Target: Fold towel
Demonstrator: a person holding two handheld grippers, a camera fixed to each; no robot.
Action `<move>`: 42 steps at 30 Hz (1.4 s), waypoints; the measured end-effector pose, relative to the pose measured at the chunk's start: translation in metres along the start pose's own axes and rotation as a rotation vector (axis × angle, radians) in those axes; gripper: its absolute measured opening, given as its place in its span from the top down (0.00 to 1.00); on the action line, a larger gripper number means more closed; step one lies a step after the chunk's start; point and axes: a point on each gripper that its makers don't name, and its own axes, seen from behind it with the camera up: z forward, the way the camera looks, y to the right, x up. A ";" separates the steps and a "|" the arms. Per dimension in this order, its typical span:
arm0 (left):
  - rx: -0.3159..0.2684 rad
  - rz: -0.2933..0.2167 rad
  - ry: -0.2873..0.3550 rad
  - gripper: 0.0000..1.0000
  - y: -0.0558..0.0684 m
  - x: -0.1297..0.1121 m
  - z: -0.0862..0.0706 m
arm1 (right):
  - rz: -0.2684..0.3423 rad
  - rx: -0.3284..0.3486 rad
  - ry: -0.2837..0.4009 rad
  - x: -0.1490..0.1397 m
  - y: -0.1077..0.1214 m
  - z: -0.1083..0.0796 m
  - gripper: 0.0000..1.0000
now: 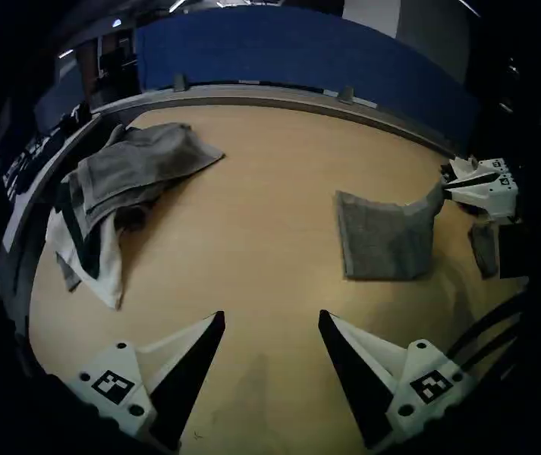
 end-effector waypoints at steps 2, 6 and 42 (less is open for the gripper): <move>0.011 -0.022 -0.001 0.09 -0.009 -0.007 -0.005 | -0.018 0.015 -0.002 0.006 -0.008 0.006 0.98; 0.038 -0.066 -0.001 0.09 -0.028 -0.020 -0.016 | -0.051 0.050 -0.009 0.014 -0.024 0.018 0.98; 0.128 -0.205 0.002 0.08 -0.078 -0.082 -0.060 | -0.165 0.204 -0.170 -0.019 -0.110 0.108 0.82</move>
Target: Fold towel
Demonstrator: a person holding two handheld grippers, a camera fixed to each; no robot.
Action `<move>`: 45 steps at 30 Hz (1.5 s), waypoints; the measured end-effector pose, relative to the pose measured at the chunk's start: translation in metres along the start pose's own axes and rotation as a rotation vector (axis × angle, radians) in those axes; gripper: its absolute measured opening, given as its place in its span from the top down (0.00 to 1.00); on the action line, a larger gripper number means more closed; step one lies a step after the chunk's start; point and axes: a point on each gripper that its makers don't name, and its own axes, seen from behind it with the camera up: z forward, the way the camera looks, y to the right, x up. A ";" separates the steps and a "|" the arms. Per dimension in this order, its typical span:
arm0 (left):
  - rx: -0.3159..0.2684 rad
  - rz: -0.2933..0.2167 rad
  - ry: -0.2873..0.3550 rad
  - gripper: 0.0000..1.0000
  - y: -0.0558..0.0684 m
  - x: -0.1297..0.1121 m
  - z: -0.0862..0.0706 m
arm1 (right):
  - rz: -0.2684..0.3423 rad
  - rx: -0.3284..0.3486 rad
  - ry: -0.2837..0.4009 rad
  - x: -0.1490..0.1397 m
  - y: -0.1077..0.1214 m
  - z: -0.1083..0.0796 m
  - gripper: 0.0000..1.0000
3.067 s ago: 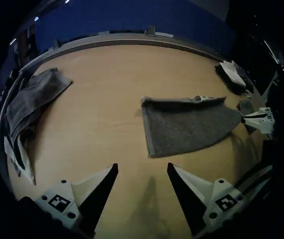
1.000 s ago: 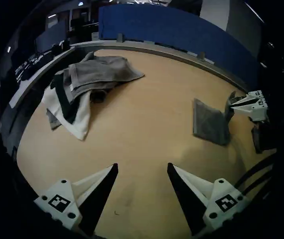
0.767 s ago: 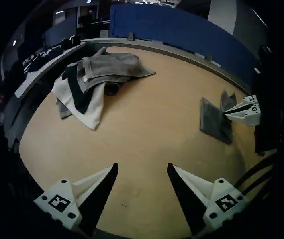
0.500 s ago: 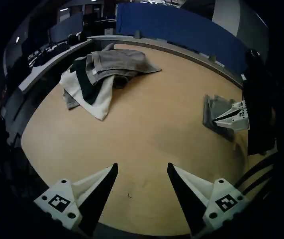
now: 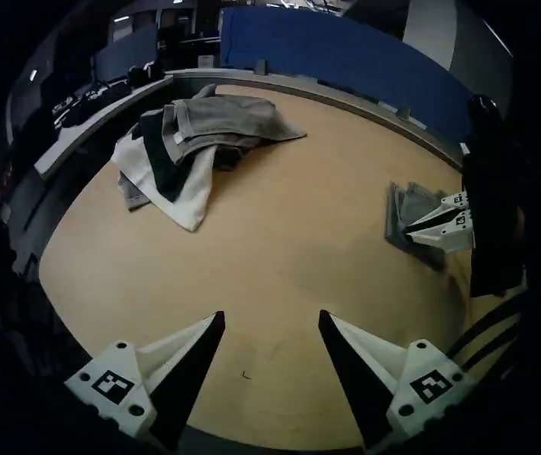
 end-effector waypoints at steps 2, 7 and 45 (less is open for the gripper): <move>0.000 0.003 0.000 0.08 0.000 0.000 0.001 | 0.000 0.002 0.011 0.003 0.000 -0.004 0.64; -0.002 0.004 -0.002 0.08 0.000 -0.001 0.005 | 0.004 0.006 0.040 0.009 0.000 -0.015 0.43; -0.050 0.056 0.008 0.08 0.031 0.020 0.014 | 0.495 -0.215 0.040 -0.081 0.013 -0.055 0.11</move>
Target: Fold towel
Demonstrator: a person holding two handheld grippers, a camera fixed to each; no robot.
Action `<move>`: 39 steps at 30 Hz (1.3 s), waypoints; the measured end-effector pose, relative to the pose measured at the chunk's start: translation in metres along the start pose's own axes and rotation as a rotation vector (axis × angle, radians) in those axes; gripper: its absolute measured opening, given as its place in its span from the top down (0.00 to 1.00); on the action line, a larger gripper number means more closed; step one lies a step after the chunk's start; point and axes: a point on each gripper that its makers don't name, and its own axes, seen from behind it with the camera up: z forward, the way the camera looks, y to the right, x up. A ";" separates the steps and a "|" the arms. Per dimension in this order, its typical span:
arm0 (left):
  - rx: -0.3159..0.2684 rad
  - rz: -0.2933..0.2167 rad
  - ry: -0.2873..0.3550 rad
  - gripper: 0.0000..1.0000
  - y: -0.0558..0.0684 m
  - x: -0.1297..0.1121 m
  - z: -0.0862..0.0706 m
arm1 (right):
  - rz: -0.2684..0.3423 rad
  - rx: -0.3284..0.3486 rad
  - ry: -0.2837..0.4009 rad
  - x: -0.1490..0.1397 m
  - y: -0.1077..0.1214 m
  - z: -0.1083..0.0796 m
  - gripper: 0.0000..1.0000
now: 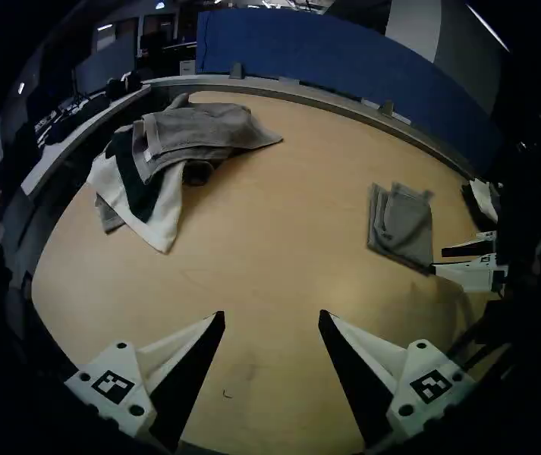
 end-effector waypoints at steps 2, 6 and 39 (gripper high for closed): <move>-0.001 -0.001 0.000 0.08 0.000 0.000 0.000 | -0.002 -0.007 -0.001 0.000 0.001 0.001 0.11; -0.002 -0.003 0.000 0.09 0.000 0.000 0.001 | -0.001 -0.021 -0.006 -0.002 0.003 0.004 0.12; -0.003 -0.007 0.001 0.08 -0.003 -0.001 0.002 | 0.077 -0.020 -0.019 -0.016 -0.004 0.018 0.92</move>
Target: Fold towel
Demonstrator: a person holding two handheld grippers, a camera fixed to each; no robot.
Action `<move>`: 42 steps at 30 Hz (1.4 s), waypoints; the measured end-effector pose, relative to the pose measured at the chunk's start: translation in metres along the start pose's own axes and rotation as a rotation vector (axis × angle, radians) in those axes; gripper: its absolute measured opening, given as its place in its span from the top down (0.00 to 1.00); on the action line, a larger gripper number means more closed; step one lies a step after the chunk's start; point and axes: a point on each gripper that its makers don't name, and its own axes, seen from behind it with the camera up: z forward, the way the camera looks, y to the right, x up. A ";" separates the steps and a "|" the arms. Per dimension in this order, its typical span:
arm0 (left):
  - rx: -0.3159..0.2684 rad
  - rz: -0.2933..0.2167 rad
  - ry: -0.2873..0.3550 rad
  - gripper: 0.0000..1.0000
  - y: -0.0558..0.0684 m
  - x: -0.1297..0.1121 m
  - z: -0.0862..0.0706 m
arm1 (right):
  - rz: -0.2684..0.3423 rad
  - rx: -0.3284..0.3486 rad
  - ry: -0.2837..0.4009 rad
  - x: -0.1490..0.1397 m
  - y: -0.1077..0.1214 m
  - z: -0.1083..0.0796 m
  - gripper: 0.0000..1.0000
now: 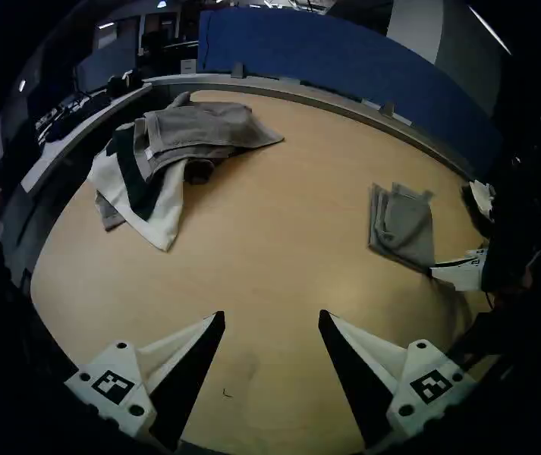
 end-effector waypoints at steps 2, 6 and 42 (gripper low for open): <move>0.000 0.001 0.000 0.08 0.000 0.000 0.000 | -0.007 0.004 0.001 0.000 -0.001 -0.001 0.93; 0.000 0.002 0.001 0.08 0.000 0.002 -0.002 | -0.031 0.002 0.009 0.002 -0.002 -0.003 0.94; -0.088 0.065 0.059 0.08 0.061 0.040 -0.007 | -0.224 -0.023 0.303 0.099 0.055 -0.170 0.95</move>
